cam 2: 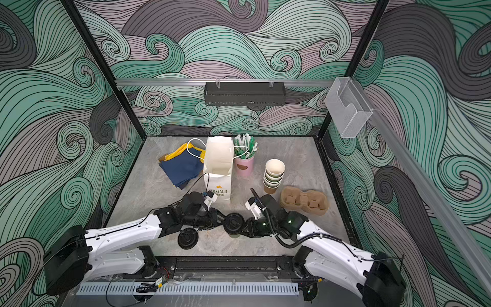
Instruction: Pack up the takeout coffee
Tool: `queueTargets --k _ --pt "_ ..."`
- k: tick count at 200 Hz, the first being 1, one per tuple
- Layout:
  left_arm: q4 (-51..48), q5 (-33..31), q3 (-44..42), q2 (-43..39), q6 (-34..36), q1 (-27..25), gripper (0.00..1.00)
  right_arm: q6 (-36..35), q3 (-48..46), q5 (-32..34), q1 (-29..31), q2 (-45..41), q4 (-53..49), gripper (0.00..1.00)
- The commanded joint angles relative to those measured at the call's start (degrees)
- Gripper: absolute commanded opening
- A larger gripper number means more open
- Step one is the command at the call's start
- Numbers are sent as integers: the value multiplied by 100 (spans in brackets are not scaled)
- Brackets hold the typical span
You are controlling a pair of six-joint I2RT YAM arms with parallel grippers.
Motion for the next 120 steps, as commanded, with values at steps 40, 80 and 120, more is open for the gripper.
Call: queueTargets --k 40,80,120 --pt "-1013 -300 -136 315 157 -53 33 45 -216 1264 34 533 -1059 21" --pt "-1021 -293 -115 305 162 -55 33 91 -113 1104 75 490 -960 23" --pt "-1041 -297 -116 274 155 -51 33 381 52 978 79 -322 -434 30"
